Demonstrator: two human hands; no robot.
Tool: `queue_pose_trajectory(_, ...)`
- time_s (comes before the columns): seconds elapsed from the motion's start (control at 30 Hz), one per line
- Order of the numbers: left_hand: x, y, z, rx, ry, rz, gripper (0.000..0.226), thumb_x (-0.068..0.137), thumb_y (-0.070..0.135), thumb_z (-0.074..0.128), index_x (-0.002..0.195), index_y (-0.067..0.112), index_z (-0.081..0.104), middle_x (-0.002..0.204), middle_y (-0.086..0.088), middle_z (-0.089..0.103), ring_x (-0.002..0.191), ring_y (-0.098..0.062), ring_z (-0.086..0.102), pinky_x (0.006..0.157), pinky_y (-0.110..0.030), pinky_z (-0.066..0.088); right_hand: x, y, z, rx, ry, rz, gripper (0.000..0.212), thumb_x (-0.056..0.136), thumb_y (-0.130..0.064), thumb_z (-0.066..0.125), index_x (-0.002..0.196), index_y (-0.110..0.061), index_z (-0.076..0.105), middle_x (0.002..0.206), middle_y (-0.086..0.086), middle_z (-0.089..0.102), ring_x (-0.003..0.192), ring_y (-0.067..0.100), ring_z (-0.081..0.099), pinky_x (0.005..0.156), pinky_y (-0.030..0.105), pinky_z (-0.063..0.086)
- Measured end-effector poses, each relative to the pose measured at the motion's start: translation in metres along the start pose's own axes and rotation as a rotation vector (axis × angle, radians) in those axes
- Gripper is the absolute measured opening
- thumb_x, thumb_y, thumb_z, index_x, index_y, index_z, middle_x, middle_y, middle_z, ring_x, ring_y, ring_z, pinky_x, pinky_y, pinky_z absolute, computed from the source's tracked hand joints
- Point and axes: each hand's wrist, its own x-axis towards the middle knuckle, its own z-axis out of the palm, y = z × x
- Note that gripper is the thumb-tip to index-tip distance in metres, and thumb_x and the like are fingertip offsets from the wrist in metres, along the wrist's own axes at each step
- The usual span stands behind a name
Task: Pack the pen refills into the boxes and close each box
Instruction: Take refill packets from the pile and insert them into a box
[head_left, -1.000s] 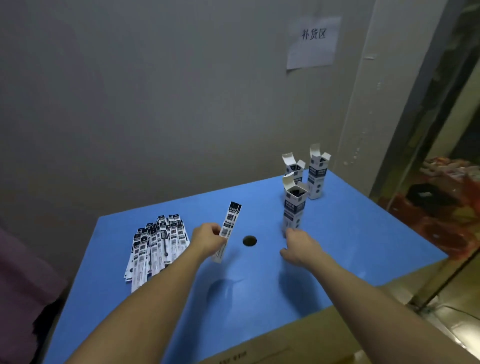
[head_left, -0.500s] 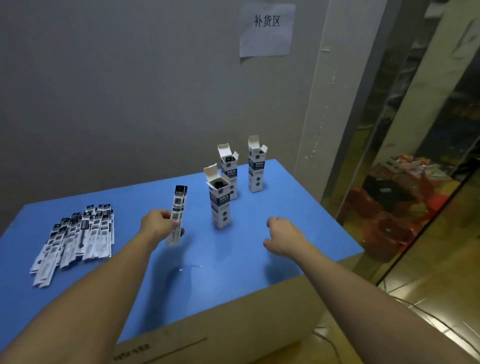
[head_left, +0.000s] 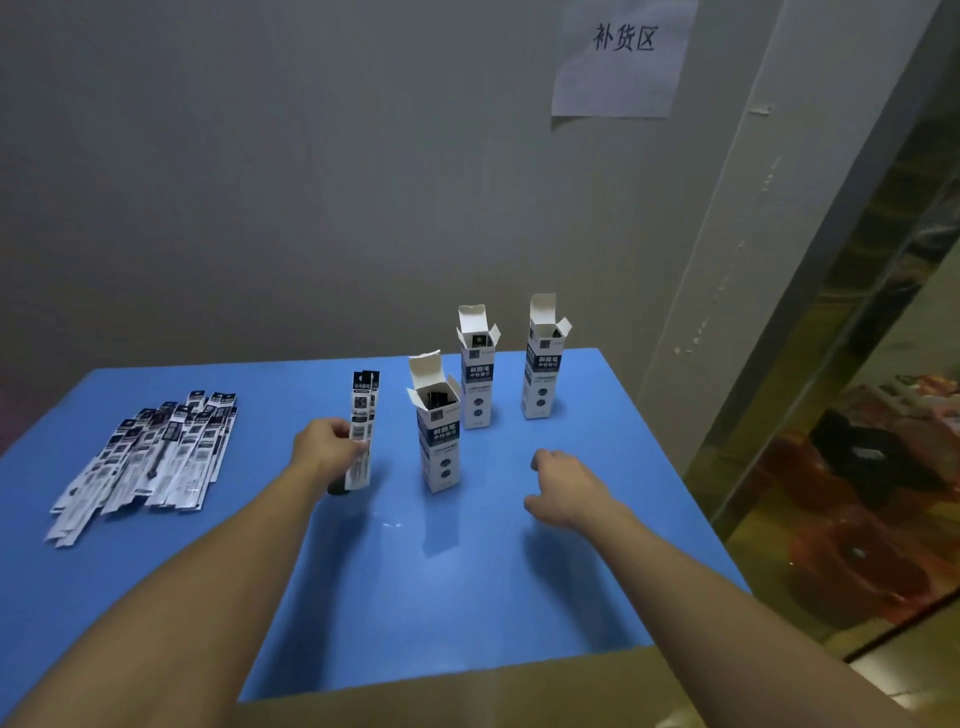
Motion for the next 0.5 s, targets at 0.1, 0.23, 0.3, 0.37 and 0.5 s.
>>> queue_pose_trajectory(0.1,0.016,0.007,0.015,-0.014,0.019,-0.005,0.011,0.085,0.007,0.074,0.083,0.018,0.072,0.096,-0.008,0.073,0.096,-0.028,0.067,0.089,-0.041,0.056,0.027,-0.006,-0.002,0.034,-0.049,-0.049,0.05,0.087,-0.028,0.062,0.131,-0.012,0.046,0.131,0.007,0.049,0.119,0.026,0.05,0.094,0.039,0.049)
queue_pose_trajectory(0.23,0.03,0.019,0.026,-0.054,0.049,0.013,0.012,0.086,0.006,0.073,0.085,0.018,0.072,0.093,-0.005,0.073,0.095,-0.026,0.067,0.09,-0.041,0.056,0.063,-0.017,-0.006,0.089,-0.09,-0.139,0.065,0.086,-0.034,0.069,0.141,-0.013,0.041,0.138,0.007,0.046,0.124,0.025,0.049,0.099,0.037,0.046)
queue_pose_trajectory(0.3,0.033,0.021,0.026,-0.066,0.048,0.002,0.015,0.085,0.006,0.073,0.081,0.02,0.072,0.09,-0.002,0.073,0.093,-0.024,0.068,0.091,-0.043,0.056,0.077,-0.023,-0.009,0.134,-0.105,-0.185,0.072,0.084,-0.038,0.073,0.143,-0.012,0.041,0.141,0.007,0.047,0.127,0.024,0.048,0.102,0.036,0.045)
queue_pose_trajectory(0.37,0.032,0.018,0.023,-0.069,0.06,-0.014,0.017,0.084,0.006,0.073,0.08,0.023,0.072,0.09,0.0,0.074,0.093,-0.023,0.069,0.092,-0.045,0.056,0.089,-0.031,-0.009,0.203,-0.135,-0.229,0.08,0.081,-0.041,0.077,0.145,-0.012,0.04,0.145,0.005,0.046,0.131,0.022,0.047,0.105,0.035,0.044)
queue_pose_trajectory(0.5,0.024,0.015,0.014,-0.067,0.126,-0.037,0.013,0.085,0.009,0.073,0.085,0.021,0.073,0.093,-0.002,0.075,0.092,-0.022,0.068,0.087,-0.038,0.056,0.11,-0.046,-0.008,0.439,-0.172,-0.264,0.093,0.072,-0.042,0.087,0.146,-0.015,0.038,0.144,0.001,0.048,0.128,0.02,0.05,0.105,0.033,0.044)
